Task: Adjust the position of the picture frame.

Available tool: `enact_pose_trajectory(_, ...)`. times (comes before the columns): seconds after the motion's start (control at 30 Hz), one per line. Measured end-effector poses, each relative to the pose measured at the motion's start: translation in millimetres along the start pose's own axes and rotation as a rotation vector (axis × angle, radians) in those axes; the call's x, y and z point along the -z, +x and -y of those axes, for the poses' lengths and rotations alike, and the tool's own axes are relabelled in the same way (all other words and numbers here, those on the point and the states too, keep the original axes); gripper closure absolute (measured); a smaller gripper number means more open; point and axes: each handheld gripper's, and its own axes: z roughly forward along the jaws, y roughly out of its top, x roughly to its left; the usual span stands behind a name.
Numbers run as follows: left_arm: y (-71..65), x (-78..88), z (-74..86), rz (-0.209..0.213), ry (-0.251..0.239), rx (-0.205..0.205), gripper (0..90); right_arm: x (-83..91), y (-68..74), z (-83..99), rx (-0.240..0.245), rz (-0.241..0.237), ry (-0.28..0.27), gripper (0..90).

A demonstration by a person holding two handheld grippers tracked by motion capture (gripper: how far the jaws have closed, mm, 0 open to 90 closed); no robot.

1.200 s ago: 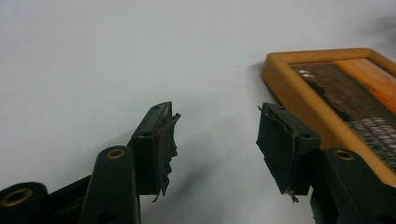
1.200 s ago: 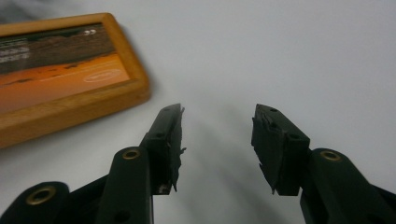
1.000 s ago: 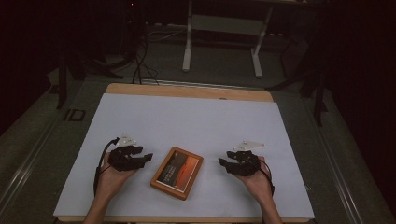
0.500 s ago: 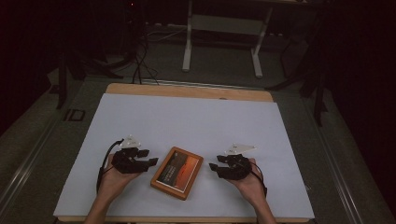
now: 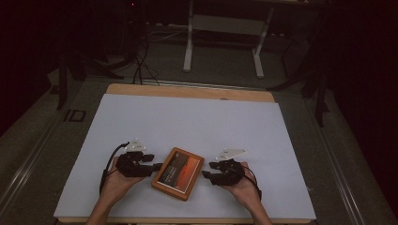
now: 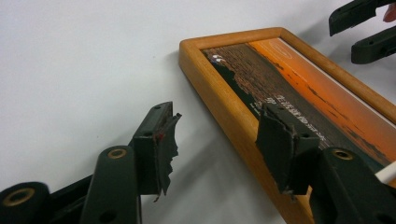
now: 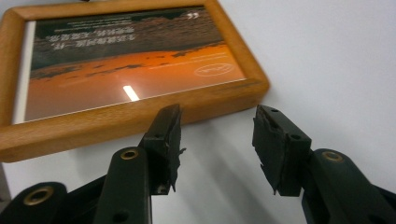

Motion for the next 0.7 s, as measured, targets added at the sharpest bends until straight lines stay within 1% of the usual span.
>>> enact_pose_trajectory(0.07,-0.9,1.4,1.0,0.007,-0.002,-0.009,51.3,-1.1,2.5,-0.2,0.006,-0.008,0.006,51.9)
enact_pose_trajectory(0.13,-2.3,3.1,1.7,0.013,0.001,-0.018,55.5,-2.1,5.6,-0.1,0.018,-0.022,0.011,54.5)
enact_pose_trajectory(0.2,-4.4,5.0,2.8,0.024,-0.001,-0.030,60.6,-2.6,8.6,0.3,0.035,-0.042,0.018,59.8)
enact_pose_trajectory(0.33,-7.9,7.5,3.8,0.042,0.001,-0.053,70.4,-4.1,14.9,1.6,0.084,-0.098,0.033,75.2)
enact_pose_trajectory(0.47,-11.9,11.0,3.2,0.066,0.011,-0.085,81.0,-6.6,22.6,3.0,0.144,-0.138,0.064,85.1)
enact_pose_trajectory(0.57,-16.8,14.7,2.8,0.081,0.024,-0.119,87.8,-8.5,27.3,4.0,0.181,-0.165,0.085,89.1)
enact_pose_trajectory(0.7,-21.9,19.5,4.0,0.104,0.039,-0.135,89.5,-9.6,31.3,4.2,0.212,-0.197,0.102,89.7)
